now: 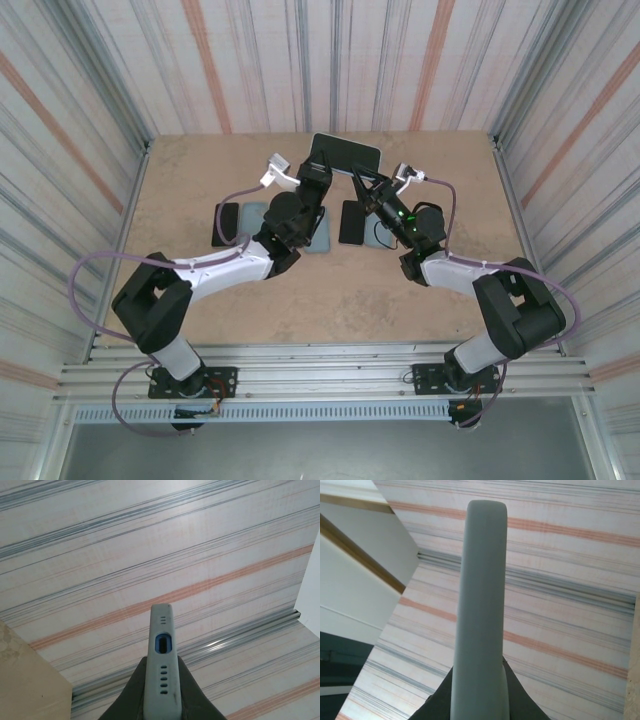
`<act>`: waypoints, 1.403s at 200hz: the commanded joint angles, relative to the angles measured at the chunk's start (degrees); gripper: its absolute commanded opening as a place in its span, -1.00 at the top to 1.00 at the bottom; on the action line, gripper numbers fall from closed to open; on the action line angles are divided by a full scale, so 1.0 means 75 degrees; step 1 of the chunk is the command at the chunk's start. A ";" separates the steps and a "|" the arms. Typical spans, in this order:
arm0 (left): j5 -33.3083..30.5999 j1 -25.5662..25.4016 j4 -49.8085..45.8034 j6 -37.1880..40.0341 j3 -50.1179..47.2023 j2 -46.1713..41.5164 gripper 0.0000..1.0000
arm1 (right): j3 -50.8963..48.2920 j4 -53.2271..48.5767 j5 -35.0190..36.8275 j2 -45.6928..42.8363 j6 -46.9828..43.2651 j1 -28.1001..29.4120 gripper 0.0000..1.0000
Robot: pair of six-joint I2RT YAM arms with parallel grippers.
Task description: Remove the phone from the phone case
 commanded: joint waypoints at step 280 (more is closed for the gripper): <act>1.2910 0.3027 -1.1081 0.9859 0.5435 0.0596 -0.28 | 0.4773 -1.3493 -0.6143 -0.1509 -1.3459 -0.1860 0.91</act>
